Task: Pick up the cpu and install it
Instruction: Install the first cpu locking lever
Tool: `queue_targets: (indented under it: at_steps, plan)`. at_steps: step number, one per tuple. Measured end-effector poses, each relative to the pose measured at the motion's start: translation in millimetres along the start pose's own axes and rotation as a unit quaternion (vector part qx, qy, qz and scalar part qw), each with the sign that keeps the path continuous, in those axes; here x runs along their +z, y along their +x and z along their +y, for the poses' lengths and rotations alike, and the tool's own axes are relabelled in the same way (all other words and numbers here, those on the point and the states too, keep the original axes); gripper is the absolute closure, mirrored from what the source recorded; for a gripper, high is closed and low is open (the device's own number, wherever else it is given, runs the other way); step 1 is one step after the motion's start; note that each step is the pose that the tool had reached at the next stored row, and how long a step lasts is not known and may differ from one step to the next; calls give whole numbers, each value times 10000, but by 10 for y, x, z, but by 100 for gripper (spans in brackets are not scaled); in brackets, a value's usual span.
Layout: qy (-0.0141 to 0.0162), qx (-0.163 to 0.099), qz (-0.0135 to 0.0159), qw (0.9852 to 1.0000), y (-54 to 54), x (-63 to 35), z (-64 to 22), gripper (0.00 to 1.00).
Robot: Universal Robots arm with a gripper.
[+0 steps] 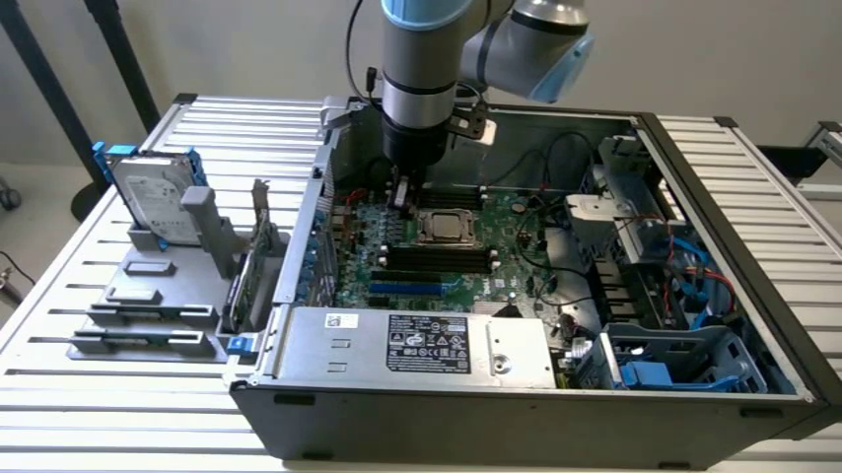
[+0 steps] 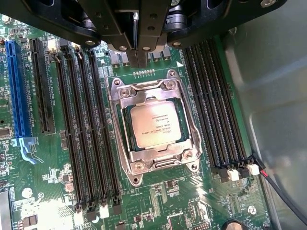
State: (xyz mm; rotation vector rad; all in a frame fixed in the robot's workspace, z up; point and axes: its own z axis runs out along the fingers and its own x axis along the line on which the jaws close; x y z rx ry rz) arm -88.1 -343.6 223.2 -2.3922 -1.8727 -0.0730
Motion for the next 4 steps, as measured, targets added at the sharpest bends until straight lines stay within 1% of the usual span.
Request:
queue_targets:
  at_steps: [4]
  plan:
    - [0,0,0,10000,0,0,0,89]
